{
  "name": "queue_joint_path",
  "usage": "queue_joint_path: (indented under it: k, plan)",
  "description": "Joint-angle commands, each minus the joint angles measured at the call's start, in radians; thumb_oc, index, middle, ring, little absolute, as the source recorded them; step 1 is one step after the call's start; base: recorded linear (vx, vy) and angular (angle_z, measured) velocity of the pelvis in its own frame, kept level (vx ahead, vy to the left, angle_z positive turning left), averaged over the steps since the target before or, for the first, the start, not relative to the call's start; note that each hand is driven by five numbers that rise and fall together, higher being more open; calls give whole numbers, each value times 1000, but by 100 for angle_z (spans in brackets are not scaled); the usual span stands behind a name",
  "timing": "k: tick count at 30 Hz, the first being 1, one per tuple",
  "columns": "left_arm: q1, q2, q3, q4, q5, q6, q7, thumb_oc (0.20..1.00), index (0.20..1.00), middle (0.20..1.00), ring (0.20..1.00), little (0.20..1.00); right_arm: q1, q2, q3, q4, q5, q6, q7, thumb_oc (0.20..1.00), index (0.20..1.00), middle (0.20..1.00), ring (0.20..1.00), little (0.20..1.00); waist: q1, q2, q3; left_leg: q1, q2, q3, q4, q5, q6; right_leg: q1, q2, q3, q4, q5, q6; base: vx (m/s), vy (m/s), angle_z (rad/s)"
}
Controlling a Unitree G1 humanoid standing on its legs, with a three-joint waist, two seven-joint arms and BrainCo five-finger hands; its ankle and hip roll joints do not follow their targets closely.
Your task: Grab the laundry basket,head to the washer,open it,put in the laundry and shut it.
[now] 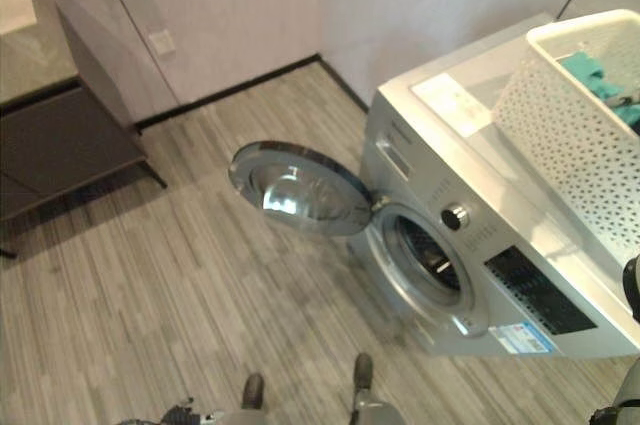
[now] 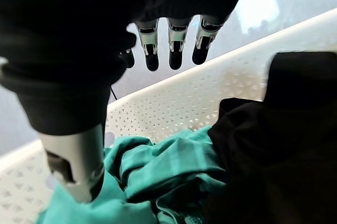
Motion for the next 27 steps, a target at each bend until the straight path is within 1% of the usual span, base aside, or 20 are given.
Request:
queue_joint_path:
  k: [1,2,4,6,7,9,10,14,15,16,17,20,21,27]
  plan:
    - [-53,76,-43,1,-13,-22,-8,1000,1000,1000,1000,1000,-69,-2,88,23,-35,-6,-30,1000,1000,1000,1000,1000,31,-68,36,108,43,9,27,93,-1,-53,-111,-22,143,-112,60,1,-29,7]
    - [-55,78,-55,-14,-10,-23,-9,1000,1000,1000,1000,1000,-76,13,101,22,-49,-5,-26,1000,1000,1000,1000,1000,37,-64,37,105,44,7,26,109,-4,-61,-109,-23,151,-116,57,5,-44,8]
    - [-53,79,-57,-20,-11,-23,-10,1000,1000,1000,1000,1000,-78,17,108,21,-55,-6,-23,1000,1000,1000,1000,1000,38,-63,36,107,45,7,25,108,-3,-66,-107,-22,158,-118,56,11,-42,4]
    - [-48,81,-61,-33,-9,-23,-15,1000,1000,1000,1000,1000,-54,41,138,-6,-89,-13,12,1000,1000,1000,1000,1000,40,-59,35,120,55,13,26,111,-1,-73,-99,-19,178,-125,55,20,-41,0]
    - [-48,81,-61,-33,-9,-23,-15,1000,1000,1000,1000,1000,-54,40,138,-6,-89,-13,12,1000,1000,1000,1000,1000,40,-59,35,120,55,13,25,111,-1,-73,-99,-19,178,-125,55,0,0,0]
    - [-46,80,-62,-39,0,-21,-22,1000,1000,1000,1000,1000,-26,42,167,-22,-119,-18,50,1000,1000,1000,1000,1000,41,-58,36,125,60,16,25,117,-2,-71,-97,-21,177,-126,55,0,0,0]
    - [-42,80,-61,-44,4,-20,-28,1000,1000,1000,1000,1000,-9,35,191,-47,-131,-23,85,1000,1000,1000,1000,1000,40,-59,35,128,62,18,24,117,-3,-69,-96,-23,176,-127,56,0,0,0]
    - [-20,72,-58,-54,32,-15,-62,1000,1000,1000,1000,1000,50,-32,288,-230,-79,-43,246,1000,1000,1000,1000,1000,30,-64,29,149,70,29,18,114,-5,-61,-94,-23,180,-130,59,2,3,-1]
    - [-20,71,-58,-54,32,-15,-62,1000,1000,1000,1000,1000,49,-34,290,-231,-78,-43,246,1000,1000,1000,1000,1000,30,-63,30,150,70,30,18,114,-5,-61,-93,-23,180,-130,59,23,27,-5]
    - [-7,64,-56,-50,46,-14,-73,1000,1000,1000,1000,1000,60,-86,343,-334,-26,-53,299,1000,1000,1000,1000,1000,22,-66,24,164,74,39,14,111,-7,-53,-93,-24,181,-132,62,30,43,-2]
    - [0,54,-55,-44,52,-15,-80,1000,1000,1000,1000,1000,71,-122,375,-382,7,-63,327,1000,1000,1000,1000,1000,15,-69,20,176,75,47,12,107,-8,-43,-96,-25,180,-130,66,33,49,-1]
    - [7,47,-53,-41,62,-21,-88,1000,1000,1000,1000,1000,84,-169,408,-426,25,-67,362,1000,1000,1000,1000,1000,8,-73,9,200,78,57,5,96,-11,-29,-101,-27,179,-128,73,20,36,-3]
    - [9,45,-53,-42,62,-23,-92,1000,1000,1000,1000,1000,86,-174,404,-417,27,-69,359,1000,1000,1000,1000,1000,6,-72,6,205,78,61,2,93,-12,-25,-102,-27,179,-127,75,27,29,-7]
    - [15,41,-69,-50,62,-30,-97,1000,1000,1000,1000,1000,110,-158,301,-314,33,-77,300,1000,1000,1000,1000,1000,4,-66,-3,216,75,71,-2,89,-12,-18,-109,-28,172,-121,80,1,8,-3]
